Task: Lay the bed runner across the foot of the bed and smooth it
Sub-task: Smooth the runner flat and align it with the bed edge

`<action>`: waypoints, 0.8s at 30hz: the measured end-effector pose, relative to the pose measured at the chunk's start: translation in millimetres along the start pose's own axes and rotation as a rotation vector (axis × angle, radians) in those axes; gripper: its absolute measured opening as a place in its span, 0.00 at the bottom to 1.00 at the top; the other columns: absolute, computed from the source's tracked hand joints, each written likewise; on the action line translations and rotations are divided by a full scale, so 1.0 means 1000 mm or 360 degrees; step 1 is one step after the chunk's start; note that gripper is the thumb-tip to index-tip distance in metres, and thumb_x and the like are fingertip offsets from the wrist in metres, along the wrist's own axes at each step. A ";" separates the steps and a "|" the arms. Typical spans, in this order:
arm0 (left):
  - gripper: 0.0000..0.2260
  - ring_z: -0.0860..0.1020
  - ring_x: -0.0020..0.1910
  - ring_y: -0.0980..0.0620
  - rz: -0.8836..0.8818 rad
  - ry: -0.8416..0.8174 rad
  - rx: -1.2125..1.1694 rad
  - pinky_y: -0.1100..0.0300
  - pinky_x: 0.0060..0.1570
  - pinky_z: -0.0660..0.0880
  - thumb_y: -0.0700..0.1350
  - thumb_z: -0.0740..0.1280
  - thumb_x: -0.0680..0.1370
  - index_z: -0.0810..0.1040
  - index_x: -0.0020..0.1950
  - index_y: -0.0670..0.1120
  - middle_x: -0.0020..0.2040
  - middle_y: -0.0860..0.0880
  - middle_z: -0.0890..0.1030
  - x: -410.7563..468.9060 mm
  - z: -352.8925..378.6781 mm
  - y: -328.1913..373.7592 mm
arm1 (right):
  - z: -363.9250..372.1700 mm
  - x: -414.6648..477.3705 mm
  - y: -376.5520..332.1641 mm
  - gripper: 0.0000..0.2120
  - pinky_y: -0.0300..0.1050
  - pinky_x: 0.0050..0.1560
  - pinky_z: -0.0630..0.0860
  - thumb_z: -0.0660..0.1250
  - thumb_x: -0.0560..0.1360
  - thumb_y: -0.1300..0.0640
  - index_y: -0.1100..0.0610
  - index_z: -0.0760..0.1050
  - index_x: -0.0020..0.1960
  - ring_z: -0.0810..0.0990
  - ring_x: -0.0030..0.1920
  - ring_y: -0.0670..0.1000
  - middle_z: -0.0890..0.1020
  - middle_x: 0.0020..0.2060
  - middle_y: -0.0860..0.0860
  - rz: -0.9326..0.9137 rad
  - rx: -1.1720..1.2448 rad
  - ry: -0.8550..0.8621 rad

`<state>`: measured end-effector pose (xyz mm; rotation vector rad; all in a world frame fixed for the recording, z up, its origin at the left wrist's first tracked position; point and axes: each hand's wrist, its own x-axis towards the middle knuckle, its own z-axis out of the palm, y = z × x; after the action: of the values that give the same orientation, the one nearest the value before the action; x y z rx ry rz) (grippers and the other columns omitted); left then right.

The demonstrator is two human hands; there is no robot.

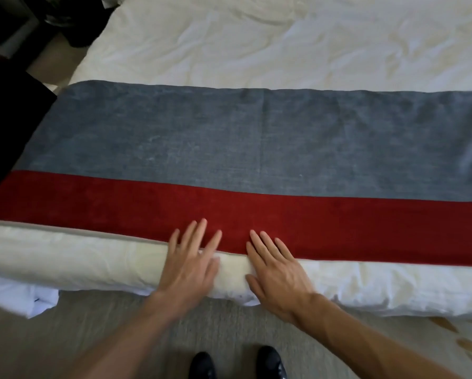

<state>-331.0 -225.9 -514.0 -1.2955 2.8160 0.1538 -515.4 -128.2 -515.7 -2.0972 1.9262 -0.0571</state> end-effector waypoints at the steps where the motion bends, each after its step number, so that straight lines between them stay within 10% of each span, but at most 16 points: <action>1: 0.20 0.66 0.70 0.40 -0.0066 0.0048 -0.0013 0.39 0.66 0.63 0.51 0.55 0.79 0.70 0.69 0.47 0.71 0.39 0.67 0.006 -0.003 -0.013 | -0.002 0.008 -0.005 0.28 0.56 0.74 0.45 0.52 0.80 0.47 0.60 0.55 0.75 0.48 0.76 0.57 0.51 0.76 0.58 -0.0020 0.0005 0.0015; 5: 0.15 0.74 0.60 0.41 -0.0065 0.0107 -0.0069 0.44 0.57 0.70 0.47 0.67 0.76 0.78 0.61 0.43 0.61 0.40 0.75 0.019 -0.014 -0.073 | -0.006 0.049 -0.037 0.19 0.57 0.72 0.55 0.62 0.77 0.58 0.60 0.70 0.67 0.58 0.74 0.63 0.60 0.73 0.64 0.0017 -0.0006 0.0096; 10: 0.20 0.74 0.56 0.48 0.0116 0.0056 -0.0031 0.47 0.56 0.69 0.58 0.58 0.76 0.78 0.57 0.46 0.57 0.47 0.75 0.004 -0.022 -0.142 | -0.002 0.099 -0.094 0.12 0.54 0.55 0.74 0.69 0.70 0.63 0.58 0.77 0.54 0.74 0.59 0.62 0.75 0.60 0.61 0.0063 -0.0043 0.0184; 24: 0.06 0.75 0.33 0.45 0.0413 0.0383 -0.0071 0.52 0.32 0.70 0.35 0.73 0.66 0.78 0.38 0.43 0.36 0.46 0.76 -0.030 -0.034 -0.294 | 0.015 0.183 -0.225 0.11 0.48 0.31 0.69 0.74 0.59 0.68 0.58 0.75 0.35 0.73 0.32 0.56 0.75 0.32 0.53 0.0203 -0.0023 0.0577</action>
<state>-87.7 -396.7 -500.1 -1.0116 3.1960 0.0723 -275.3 -291.3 -507.1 -2.0796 2.2642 -0.4243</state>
